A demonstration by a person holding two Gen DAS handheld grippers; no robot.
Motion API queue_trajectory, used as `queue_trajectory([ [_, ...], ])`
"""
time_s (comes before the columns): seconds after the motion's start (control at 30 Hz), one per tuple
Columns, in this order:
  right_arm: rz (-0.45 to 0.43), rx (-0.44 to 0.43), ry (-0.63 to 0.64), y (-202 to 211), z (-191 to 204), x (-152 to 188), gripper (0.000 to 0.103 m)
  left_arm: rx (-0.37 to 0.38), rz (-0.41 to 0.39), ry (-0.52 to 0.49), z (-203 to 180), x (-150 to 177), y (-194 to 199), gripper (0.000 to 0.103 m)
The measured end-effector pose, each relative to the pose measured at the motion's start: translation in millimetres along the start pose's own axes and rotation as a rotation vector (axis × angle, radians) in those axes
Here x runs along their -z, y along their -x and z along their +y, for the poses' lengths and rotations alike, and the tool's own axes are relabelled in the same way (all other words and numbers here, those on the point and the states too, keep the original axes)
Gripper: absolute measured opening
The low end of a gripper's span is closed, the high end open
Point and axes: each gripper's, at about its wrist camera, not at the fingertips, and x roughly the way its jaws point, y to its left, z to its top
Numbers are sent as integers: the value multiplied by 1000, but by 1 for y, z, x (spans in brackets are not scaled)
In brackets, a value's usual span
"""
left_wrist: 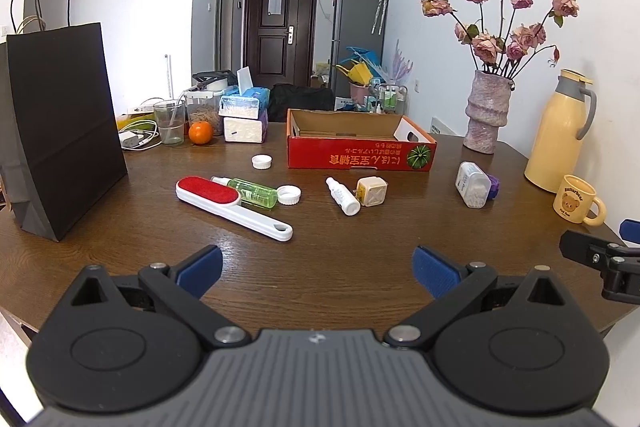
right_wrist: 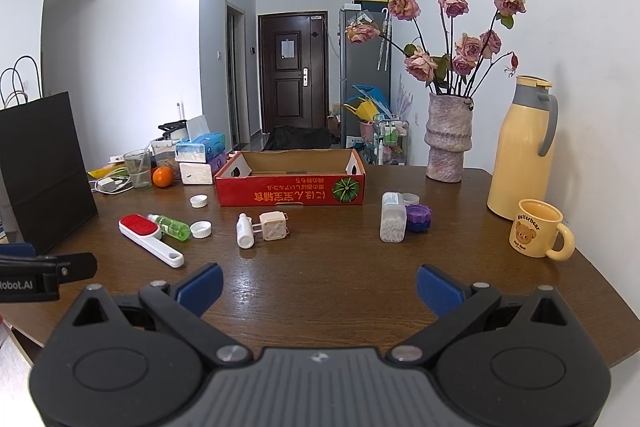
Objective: Organize rigid objects
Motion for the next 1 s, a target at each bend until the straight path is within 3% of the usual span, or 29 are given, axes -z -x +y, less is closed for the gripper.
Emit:
queue_trajectory([
  [1.0,60,-8,-11,-72,-6,-25,103,-35,67,39,10,-21,-68,103],
])
